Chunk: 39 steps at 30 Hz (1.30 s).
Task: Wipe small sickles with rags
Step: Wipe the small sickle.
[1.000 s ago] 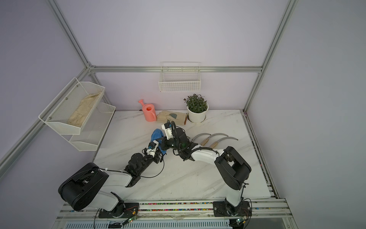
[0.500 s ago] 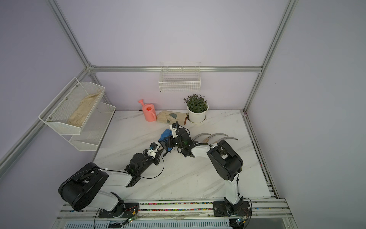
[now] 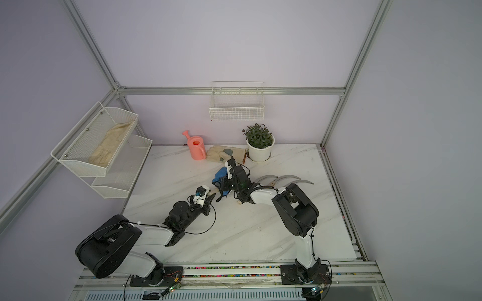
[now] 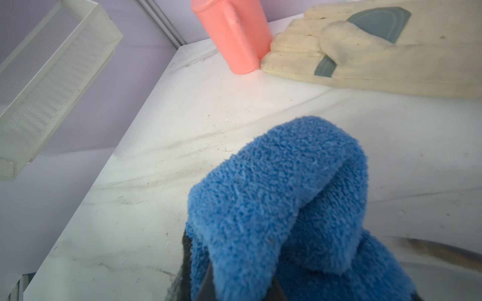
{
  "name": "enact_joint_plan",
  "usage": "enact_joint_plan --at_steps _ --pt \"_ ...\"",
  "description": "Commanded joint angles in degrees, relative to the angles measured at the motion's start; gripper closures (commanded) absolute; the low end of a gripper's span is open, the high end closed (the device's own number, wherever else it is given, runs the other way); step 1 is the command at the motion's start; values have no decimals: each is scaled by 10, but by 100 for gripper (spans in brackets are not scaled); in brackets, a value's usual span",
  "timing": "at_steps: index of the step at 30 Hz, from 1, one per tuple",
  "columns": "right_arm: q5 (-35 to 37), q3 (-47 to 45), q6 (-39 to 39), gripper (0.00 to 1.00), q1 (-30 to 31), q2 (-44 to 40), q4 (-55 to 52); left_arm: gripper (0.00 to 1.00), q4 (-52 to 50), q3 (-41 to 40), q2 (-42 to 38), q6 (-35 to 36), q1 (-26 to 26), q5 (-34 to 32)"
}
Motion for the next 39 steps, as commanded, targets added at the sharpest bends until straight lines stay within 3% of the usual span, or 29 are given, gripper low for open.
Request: enact_joint_plan --at_steps 1,9,19,25,31,39 --pt "-52 -1 -7 100 52 -30 -27 100 70 8 -40 4 0 6" --pt "-48 -27 -5 100 57 -26 -11 100 72 9 -37 4 -1 6" --pt "-36 -22 13 100 -26 23 -12 100 73 17 -30 16 0 -21" --pt "-30 -29 -13 100 -34 -37 -32 100 84 20 -4 33 -1 -77" --pt "-30 -73 -14 100 -45 -129 -34 100 151 16 54 114 -2 -23" --pt "-43 -144 45 100 -145 -193 -12 100 160 -3 39 167 -7 22"
